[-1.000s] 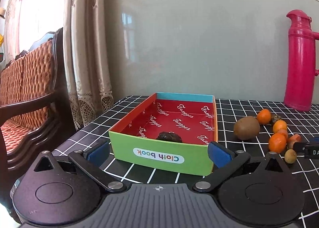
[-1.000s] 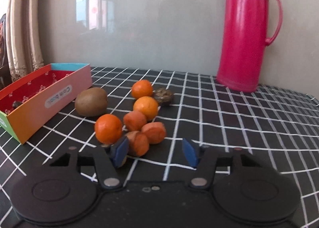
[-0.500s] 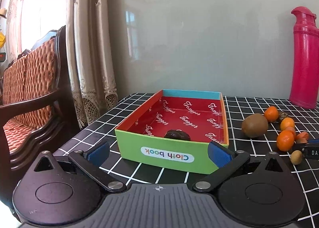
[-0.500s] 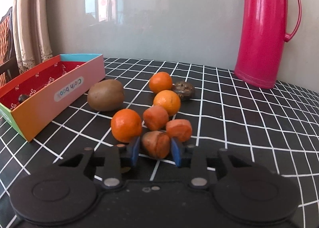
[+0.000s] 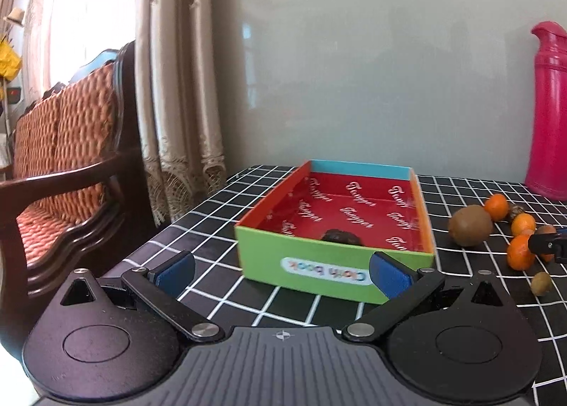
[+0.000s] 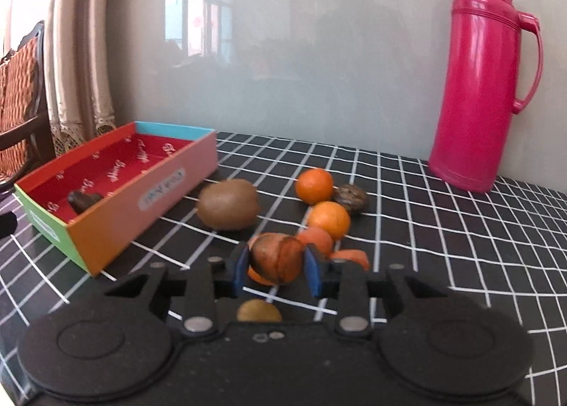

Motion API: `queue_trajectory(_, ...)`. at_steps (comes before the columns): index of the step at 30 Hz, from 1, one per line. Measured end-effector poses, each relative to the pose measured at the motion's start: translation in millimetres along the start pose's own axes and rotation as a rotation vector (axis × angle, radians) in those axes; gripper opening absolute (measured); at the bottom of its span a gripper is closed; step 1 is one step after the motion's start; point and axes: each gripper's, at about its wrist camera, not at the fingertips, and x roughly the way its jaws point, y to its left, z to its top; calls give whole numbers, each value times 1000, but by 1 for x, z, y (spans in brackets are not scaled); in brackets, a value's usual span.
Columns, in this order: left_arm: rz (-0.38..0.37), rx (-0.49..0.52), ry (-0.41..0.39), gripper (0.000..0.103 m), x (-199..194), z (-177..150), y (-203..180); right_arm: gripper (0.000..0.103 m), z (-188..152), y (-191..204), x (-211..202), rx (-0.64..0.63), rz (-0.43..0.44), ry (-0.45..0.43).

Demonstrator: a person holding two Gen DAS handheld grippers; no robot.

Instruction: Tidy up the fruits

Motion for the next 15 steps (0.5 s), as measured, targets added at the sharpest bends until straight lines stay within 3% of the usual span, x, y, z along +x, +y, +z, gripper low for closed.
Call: queue_trajectory(15,51,-11,16,103,3,-9,37,32,35,86,17,-81,152,-99)
